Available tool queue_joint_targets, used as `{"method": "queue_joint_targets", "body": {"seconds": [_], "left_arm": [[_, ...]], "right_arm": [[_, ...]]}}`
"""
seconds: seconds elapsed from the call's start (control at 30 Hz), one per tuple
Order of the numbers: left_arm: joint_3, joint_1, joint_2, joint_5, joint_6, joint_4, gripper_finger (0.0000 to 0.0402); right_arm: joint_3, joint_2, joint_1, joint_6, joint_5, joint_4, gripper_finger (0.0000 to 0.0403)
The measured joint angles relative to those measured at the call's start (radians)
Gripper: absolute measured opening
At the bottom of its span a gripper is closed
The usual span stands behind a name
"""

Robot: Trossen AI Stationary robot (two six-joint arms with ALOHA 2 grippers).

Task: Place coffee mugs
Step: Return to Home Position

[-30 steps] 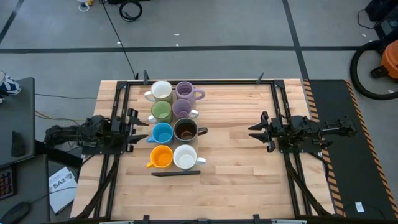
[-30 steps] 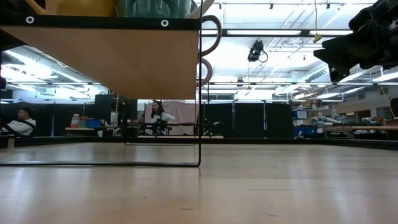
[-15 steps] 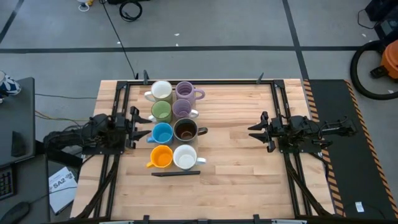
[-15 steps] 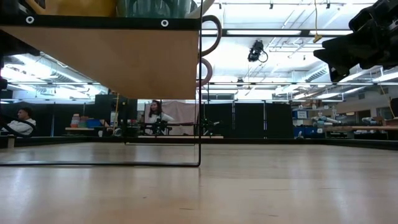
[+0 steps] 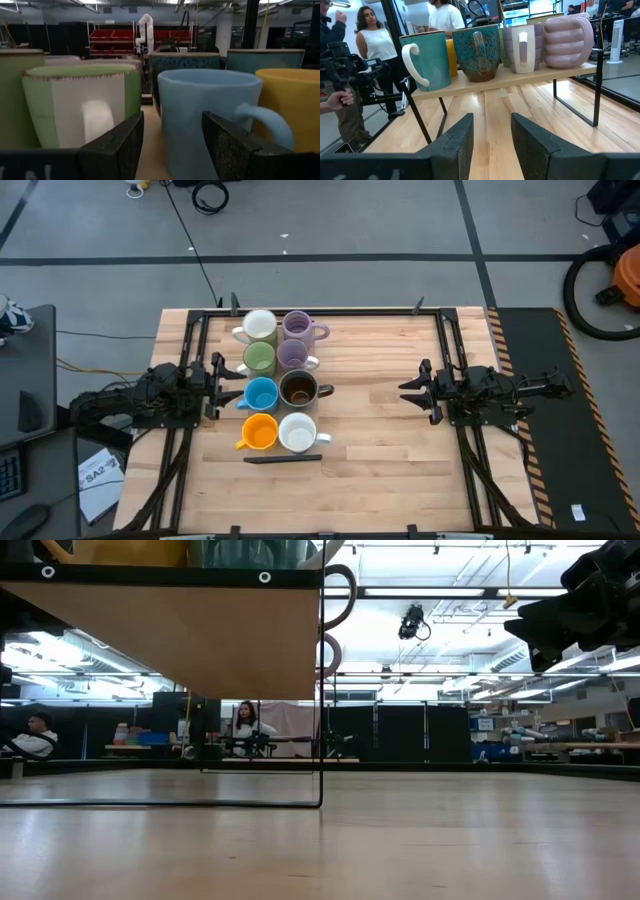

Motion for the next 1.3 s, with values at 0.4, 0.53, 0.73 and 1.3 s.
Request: {"method": "queue_joint_targets", "body": {"seconds": [0.4, 0.53, 0.73, 1.3], "left_arm": [[0.000, 0.000, 0.000, -0.010, 0.001, -0.095, 0.0206], [0.000, 0.000, 0.001, -0.012, 0.000, -0.120, 0.0206], [0.004, 0.000, 0.001, -0.016, -0.026, -0.161, 0.0206], [0.003, 0.000, 0.001, -0.016, -0.025, -0.164, 0.0206]], "right_arm": [[0.000, 0.000, 0.000, 0.000, 0.000, 0.000, 0.0136], [0.000, 0.000, 0.000, 0.000, 0.000, 0.000, 0.0136], [0.000, 0.000, 0.000, 0.000, 0.000, 0.000, 0.0136], [0.000, 0.000, 0.000, 0.000, 0.000, 0.000, 0.0136]]}}
